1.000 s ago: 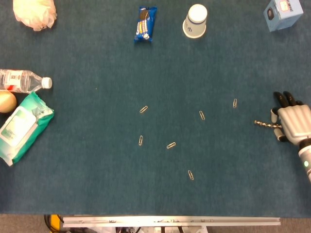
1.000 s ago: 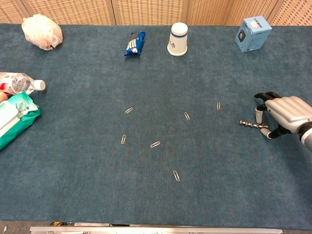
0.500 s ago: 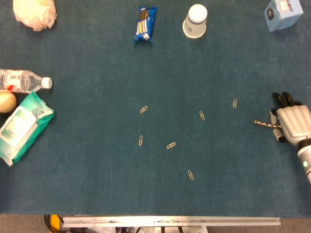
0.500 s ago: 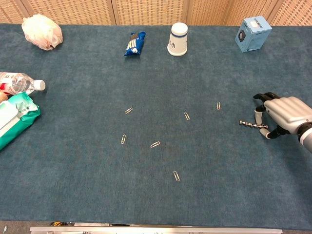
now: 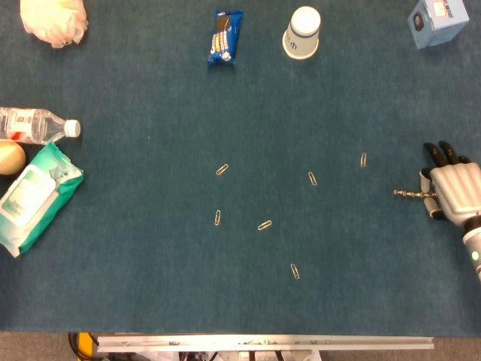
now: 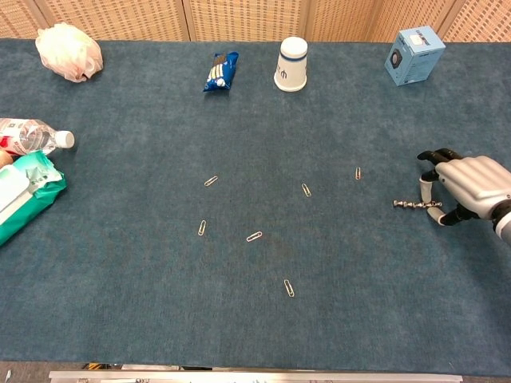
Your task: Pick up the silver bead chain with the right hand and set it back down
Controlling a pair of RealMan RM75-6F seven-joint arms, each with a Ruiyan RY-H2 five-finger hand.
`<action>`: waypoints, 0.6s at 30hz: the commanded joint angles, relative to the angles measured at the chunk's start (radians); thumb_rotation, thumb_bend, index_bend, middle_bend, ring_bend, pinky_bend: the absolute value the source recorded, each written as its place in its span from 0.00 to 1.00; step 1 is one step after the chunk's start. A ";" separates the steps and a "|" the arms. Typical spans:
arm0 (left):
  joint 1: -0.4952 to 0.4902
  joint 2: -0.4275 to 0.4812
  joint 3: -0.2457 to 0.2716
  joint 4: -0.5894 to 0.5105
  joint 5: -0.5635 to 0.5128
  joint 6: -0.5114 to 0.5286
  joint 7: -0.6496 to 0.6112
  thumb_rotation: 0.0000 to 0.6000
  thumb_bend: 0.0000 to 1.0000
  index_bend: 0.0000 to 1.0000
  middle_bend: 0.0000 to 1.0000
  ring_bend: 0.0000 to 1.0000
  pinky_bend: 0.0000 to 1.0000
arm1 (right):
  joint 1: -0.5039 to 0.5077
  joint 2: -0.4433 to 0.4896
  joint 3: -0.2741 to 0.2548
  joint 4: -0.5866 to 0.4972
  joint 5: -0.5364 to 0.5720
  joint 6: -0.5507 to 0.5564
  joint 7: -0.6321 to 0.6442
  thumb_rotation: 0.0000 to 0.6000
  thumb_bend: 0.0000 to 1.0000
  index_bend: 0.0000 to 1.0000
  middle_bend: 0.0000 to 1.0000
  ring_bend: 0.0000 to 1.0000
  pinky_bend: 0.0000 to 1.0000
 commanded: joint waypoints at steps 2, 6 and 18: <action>-0.001 0.000 -0.001 0.000 -0.002 -0.001 0.001 1.00 0.45 0.37 0.38 0.31 0.44 | -0.003 0.006 -0.001 -0.009 -0.009 0.011 0.002 1.00 0.34 0.56 0.11 0.04 0.28; 0.000 0.000 -0.001 -0.001 -0.002 0.000 0.001 1.00 0.45 0.37 0.38 0.31 0.44 | -0.008 0.015 -0.002 -0.024 -0.021 0.025 0.002 1.00 0.34 0.57 0.11 0.04 0.28; 0.001 0.000 -0.002 -0.003 -0.004 0.001 0.000 1.00 0.45 0.37 0.38 0.31 0.44 | -0.014 0.048 0.002 -0.085 -0.060 0.072 -0.013 1.00 0.34 0.57 0.11 0.04 0.28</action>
